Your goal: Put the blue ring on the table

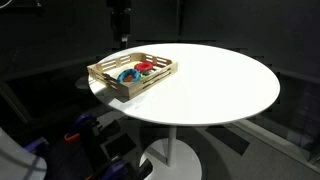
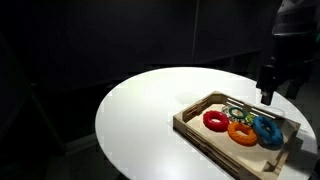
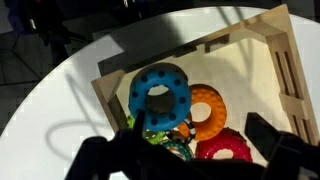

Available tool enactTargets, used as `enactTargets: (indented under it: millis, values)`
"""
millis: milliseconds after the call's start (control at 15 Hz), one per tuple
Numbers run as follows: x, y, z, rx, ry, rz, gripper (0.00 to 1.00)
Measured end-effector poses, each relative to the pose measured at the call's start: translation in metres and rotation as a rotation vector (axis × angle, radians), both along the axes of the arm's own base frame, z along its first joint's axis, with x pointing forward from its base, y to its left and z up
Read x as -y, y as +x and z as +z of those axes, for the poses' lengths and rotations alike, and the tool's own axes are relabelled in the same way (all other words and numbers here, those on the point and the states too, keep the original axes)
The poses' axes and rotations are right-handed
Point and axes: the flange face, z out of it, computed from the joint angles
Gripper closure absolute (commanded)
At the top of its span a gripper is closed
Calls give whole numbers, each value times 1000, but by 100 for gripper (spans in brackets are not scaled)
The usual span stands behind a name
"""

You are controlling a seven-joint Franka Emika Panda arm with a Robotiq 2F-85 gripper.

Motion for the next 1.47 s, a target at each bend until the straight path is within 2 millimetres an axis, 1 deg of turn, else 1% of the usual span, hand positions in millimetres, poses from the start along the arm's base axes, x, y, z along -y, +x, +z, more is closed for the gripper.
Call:
enactTargets:
  millis: [467, 733, 933, 1200, 1467]
  values:
    - [0, 0, -2, -2, -1, 0, 0]
    - [0, 7, -12, 15, 6, -3, 0]
    - [0, 13, -28, 20, 8, -6, 0]
    - [1, 16, -59, 18, 4, -10, 0]
    - [-2, 20, -85, 7, 0, -25, 0]
